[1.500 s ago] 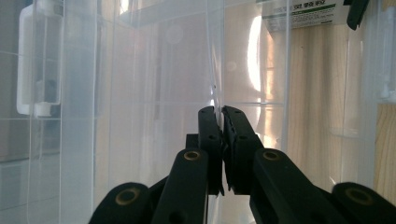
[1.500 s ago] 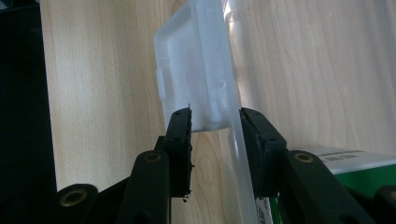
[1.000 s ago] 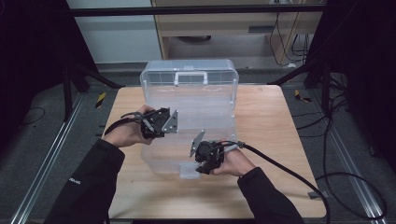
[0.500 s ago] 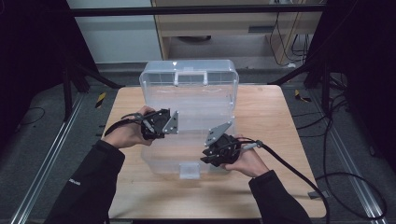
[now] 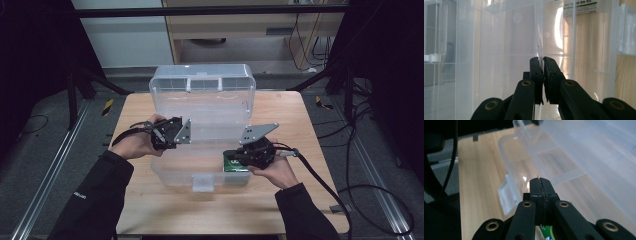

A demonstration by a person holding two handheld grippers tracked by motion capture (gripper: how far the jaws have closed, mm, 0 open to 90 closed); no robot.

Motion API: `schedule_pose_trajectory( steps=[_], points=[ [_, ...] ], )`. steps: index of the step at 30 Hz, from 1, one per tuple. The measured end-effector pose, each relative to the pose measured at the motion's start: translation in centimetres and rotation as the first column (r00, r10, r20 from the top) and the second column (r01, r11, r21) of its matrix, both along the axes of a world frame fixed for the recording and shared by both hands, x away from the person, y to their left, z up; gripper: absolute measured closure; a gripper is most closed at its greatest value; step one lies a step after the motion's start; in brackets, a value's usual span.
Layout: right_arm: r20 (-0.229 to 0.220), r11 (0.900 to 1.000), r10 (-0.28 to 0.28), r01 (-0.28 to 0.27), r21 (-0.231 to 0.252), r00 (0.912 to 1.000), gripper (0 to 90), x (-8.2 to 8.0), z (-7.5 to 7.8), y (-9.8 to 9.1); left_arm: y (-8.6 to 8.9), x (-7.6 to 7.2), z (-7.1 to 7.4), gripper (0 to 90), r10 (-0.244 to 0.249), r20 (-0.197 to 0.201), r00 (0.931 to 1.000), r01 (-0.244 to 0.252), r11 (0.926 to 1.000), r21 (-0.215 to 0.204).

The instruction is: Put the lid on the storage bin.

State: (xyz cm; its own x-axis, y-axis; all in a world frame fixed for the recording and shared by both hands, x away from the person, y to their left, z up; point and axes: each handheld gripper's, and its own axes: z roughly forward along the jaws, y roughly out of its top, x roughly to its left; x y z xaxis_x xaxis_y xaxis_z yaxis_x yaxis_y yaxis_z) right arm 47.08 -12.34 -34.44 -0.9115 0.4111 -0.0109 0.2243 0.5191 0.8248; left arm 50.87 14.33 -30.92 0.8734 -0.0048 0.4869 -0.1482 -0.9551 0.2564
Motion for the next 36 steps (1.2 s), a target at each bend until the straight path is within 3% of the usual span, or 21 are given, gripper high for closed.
schedule_pose_trajectory(
  steps=[5, 9, 12, 17, 25, 31, 36],
  points=[
    [0.032, 0.9929, -0.065, 0.062, 0.102, 0.9974, 90.0, 0.4, 1.0, -1.0, 0.0, 0.0, 0.0, 85.2, 0.001, 0.000, 1.0000, -0.001, 1.0000, -0.003],
    [0.054, 0.9669, -0.168, 0.153, 0.204, 0.9843, 90.0, 1.3, 1.8, -1.8, 0.0, -0.1, -0.1, 85.2, 0.000, 0.002, 1.0000, 0.000, 0.9999, -0.010],
    [0.047, 0.9468, -0.231, 0.213, 0.241, 0.9718, 89.3, 2.2, 2.2, -2.3, 0.1, -0.2, -0.2, 85.1, 0.001, 0.001, 1.0000, -0.001, 0.9999, -0.013],
    [0.048, 0.9205, -0.321, 0.300, 0.250, 0.9457, 90.0, 3.9, 2.2, -3.0, 0.1, -0.3, -0.2, 85.1, 0.000, -0.004, 1.0000, 0.000, 0.9999, -0.013],
    [0.010, 0.8948, -0.385, 0.370, 0.250, 0.9230, 90.0, 5.8, 1.4, -3.8, 0.2, -0.6, -0.4, 84.9, -0.002, -0.010, 0.9999, 0.002, 0.9998, -0.018],
    [-0.015, 0.8770, -0.412, 0.401, 0.264, 0.9111, 90.0, 6.5, 1.0, -4.4, 0.2, -0.9, -0.6, 84.7, -0.007, -0.018, 0.9998, 0.006, 0.9998, -0.017],
    [-0.020, 0.8700, -0.425, 0.415, 0.267, 0.9049, 90.0, 6.6, 1.0, -4.8, 0.3, -1.1, -0.8, 84.4, -0.014, -0.018, 0.9997, 0.014, 0.9998, -0.012]
  ],
)
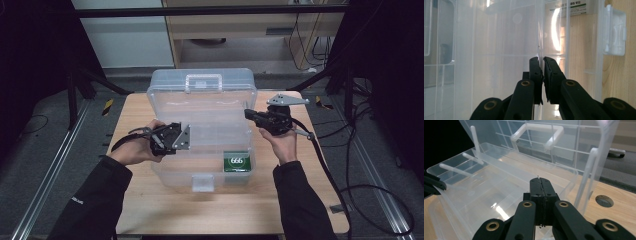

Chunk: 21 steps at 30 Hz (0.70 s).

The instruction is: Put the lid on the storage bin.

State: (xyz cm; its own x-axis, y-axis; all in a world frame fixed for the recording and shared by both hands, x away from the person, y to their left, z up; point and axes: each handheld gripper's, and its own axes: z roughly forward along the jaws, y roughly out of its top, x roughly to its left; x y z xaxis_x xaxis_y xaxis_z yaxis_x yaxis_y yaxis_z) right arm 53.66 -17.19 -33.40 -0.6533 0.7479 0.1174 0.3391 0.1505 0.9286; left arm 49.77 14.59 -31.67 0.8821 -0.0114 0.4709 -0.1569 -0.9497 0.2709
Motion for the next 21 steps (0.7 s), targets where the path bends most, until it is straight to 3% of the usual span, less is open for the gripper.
schedule_pose_trajectory(
  steps=[21],
  points=[
    [-0.011, 0.9996, -0.026, 0.026, 0.008, 0.9996, 90.0, 0.07, -0.05, -1.05, 0.24, -0.32, -0.41, 83.7, -0.004, -0.022, 0.9998, 0.003, 0.9998, -0.019]
  ],
)
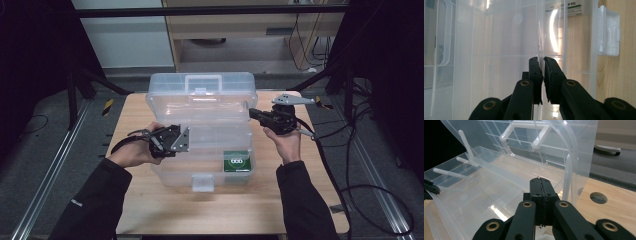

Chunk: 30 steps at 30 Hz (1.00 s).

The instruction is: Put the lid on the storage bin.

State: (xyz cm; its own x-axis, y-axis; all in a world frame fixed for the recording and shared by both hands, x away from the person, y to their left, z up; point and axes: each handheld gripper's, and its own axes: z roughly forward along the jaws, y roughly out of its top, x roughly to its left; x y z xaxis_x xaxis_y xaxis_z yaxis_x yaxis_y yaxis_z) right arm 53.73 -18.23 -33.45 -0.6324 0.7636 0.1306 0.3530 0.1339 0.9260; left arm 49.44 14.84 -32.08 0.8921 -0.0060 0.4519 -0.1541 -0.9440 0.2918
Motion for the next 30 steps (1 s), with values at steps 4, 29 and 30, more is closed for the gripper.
schedule_pose_trajectory(
  steps=[4, 29, 30],
  points=[
    [-0.004, 1.0000, -0.003, 0.003, -0.001, 1.0000, 90.0, 0.0, -0.1, -0.1, 0.1, -0.1, -0.1, 83.6, -0.002, -0.007, 1.0000, 0.002, 1.0000, -0.004],
    [-0.029, 0.9999, 0.009, -0.009, 0.012, 0.9995, 90.0, -0.9, -1.1, -1.2, 0.4, -0.3, -0.5, 77.8, 0.015, -0.033, 0.9993, -0.017, 0.9969, -0.077],
    [-0.030, 0.9999, 0.009, -0.009, 0.010, 0.9995, 90.0, -0.9, -1.2, -1.2, 0.5, -0.4, -0.4, 77.2, 0.014, -0.032, 0.9994, -0.017, 0.9950, -0.099]
  ],
)
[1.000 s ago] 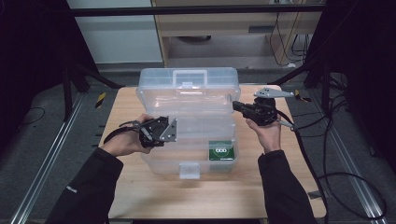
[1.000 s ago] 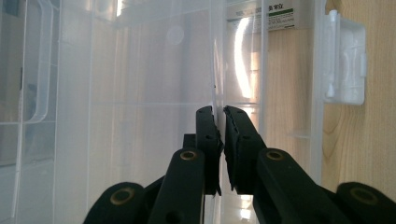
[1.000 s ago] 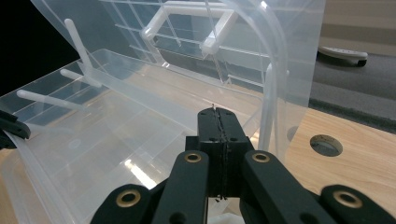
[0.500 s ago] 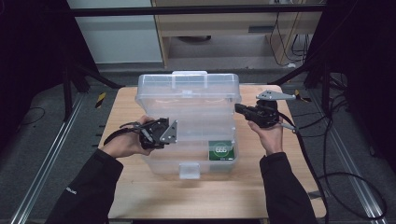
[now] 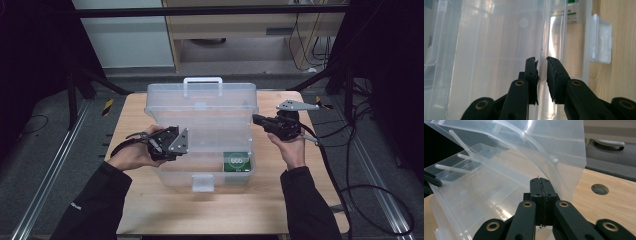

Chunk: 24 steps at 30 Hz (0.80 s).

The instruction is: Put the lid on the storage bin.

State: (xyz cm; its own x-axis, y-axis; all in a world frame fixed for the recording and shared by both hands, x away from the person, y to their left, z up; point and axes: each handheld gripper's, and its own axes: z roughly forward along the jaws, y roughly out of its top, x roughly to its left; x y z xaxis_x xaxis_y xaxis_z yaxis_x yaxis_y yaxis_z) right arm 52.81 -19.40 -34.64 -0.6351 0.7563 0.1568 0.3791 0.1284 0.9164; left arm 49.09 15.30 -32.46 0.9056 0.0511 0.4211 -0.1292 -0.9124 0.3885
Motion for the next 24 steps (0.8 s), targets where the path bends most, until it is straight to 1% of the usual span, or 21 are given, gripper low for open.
schedule_pose_trajectory(
  steps=[1, 3, 4, 5, 6, 7, 8, 9, 10, 11, 12, 14, 15, 16, 17, 19, 20, 21, 22, 24],
  points=[
    [-0.002, 1.0000, 0.004, -0.004, 0.000, 1.0000, 90.0, -0.1, 0.0, 0.0, 0.1, 0.0, 0.1, 76.5, 0.002, -0.001, 1.0000, -0.002, 0.9999, -0.013],
    [0.000, 1.0000, 0.007, -0.007, -0.006, 1.0000, 90.0, -0.2, -0.1, 0.0, 0.3, -0.1, 0.3, 75.2, 0.014, -0.004, 0.9999, -0.014, 0.9983, -0.057],
    [-0.004, 0.9999, 0.010, -0.010, -0.003, 0.9999, 90.0, -0.2, -0.2, 0.0, 0.4, -0.2, 0.4, 73.9, 0.020, -0.005, 0.9998, -0.021, 0.9973, -0.070],
    [-0.004, 0.9999, 0.010, -0.010, -0.004, 0.9999, 90.0, -0.3, -0.2, -0.1, 0.5, -0.2, 0.4, 73.0, 0.035, -0.016, 0.9993, -0.037, 0.9946, -0.097],
    [-0.005, 0.9999, 0.011, -0.011, -0.004, 0.9999, 90.0, -0.3, -0.2, -0.1, 0.6, -0.2, 0.5, 72.5, 0.041, -0.018, 0.9990, -0.043, 0.9927, -0.112],
    [-0.006, 0.9999, 0.011, -0.011, -0.002, 0.9999, 90.0, -0.4, -0.3, -0.1, 0.7, -0.2, 0.6, 72.1, 0.057, -0.026, 0.9980, -0.060, 0.9884, -0.139],
    [-0.004, 0.9999, 0.013, -0.013, -0.003, 0.9999, 90.0, -0.4, -0.3, -0.1, 0.8, -0.3, 0.6, 71.8, 0.067, -0.031, 0.9973, -0.071, 0.9852, -0.156],
    [-0.005, 0.9999, 0.016, -0.016, -0.003, 0.9999, 90.0, -0.5, -0.3, -0.1, 0.9, -0.3, 0.5, 71.2, 0.078, -0.043, 0.9960, -0.085, 0.9787, -0.187],
    [-0.005, 0.9998, 0.017, -0.017, -0.004, 0.9998, 90.0, -0.5, -0.4, -0.1, 1.0, -0.3, 0.5, 70.1, 0.093, -0.048, 0.9945, -0.101, 0.9729, -0.208],
    [-0.006, 0.9998, 0.019, -0.019, -0.004, 0.9998, 90.0, -0.5, -0.4, -0.1, 1.1, -0.2, 0.5, 67.5, 0.107, -0.054, 0.9928, -0.116, 0.9655, -0.233],
    [-0.005, 0.9998, 0.019, -0.019, -0.005, 0.9998, 90.0, -0.6, -0.4, -0.1, 1.2, -0.3, 0.4, 67.3, 0.111, -0.061, 0.9920, -0.123, 0.9607, -0.249],
    [-0.009, 0.9998, 0.021, -0.021, -0.005, 0.9997, 90.0, -0.6, -0.4, -0.1, 1.3, -0.3, 0.3, 67.4, 0.128, -0.074, 0.9890, -0.144, 0.9459, -0.291],
    [-0.008, 0.9998, 0.021, -0.021, -0.006, 0.9998, 90.0, -0.7, -0.5, -0.1, 1.4, -0.4, 0.2, 67.7, 0.134, -0.078, 0.9879, -0.151, 0.9418, -0.300],
    [-0.008, 0.9998, 0.021, -0.021, -0.006, 0.9997, 90.0, -0.7, -0.5, -0.1, 1.4, -0.4, 0.1, 67.7, 0.140, -0.080, 0.9869, -0.159, 0.9344, -0.319],
    [-0.009, 0.9997, 0.022, -0.022, -0.005, 0.9997, 90.0, -0.7, -0.5, -0.1, 1.5, -0.5, 0.0, 67.8, 0.154, -0.086, 0.9843, -0.175, 0.9214, -0.347],
    [-0.007, 0.9997, 0.024, -0.024, -0.011, 0.9997, 90.0, -0.8, -0.6, -0.1, 1.7, -0.5, -0.1, 69.1, 0.178, -0.089, 0.9800, -0.199, 0.9056, -0.375],
    [-0.009, 0.9996, 0.025, -0.025, -0.010, 0.9996, 90.0, -0.9, -0.6, -0.1, 1.9, -0.5, -0.2, 69.4, 0.189, -0.091, 0.9777, -0.210, 0.8965, -0.390],
    [-0.008, 0.9996, 0.028, -0.028, -0.010, 0.9996, 90.0, -0.9, -0.6, -0.1, 2.0, -0.5, -0.3, 70.0, 0.202, -0.098, 0.9745, -0.224, 0.8853, -0.407],
    [-0.006, 0.9994, 0.032, -0.032, -0.014, 0.9995, 90.0, -0.9, -0.7, -0.1, 2.2, -0.4, -0.3, 71.0, 0.215, -0.101, 0.9714, -0.237, 0.8770, -0.418],
    [-0.002, 0.9993, 0.033, -0.033, -0.017, 0.9995, 90.0, -1.0, -0.7, 0.0, 2.6, -0.5, -0.5, 72.5, 0.240, -0.112, 0.9644, -0.264, 0.8532, -0.450]
  ],
)
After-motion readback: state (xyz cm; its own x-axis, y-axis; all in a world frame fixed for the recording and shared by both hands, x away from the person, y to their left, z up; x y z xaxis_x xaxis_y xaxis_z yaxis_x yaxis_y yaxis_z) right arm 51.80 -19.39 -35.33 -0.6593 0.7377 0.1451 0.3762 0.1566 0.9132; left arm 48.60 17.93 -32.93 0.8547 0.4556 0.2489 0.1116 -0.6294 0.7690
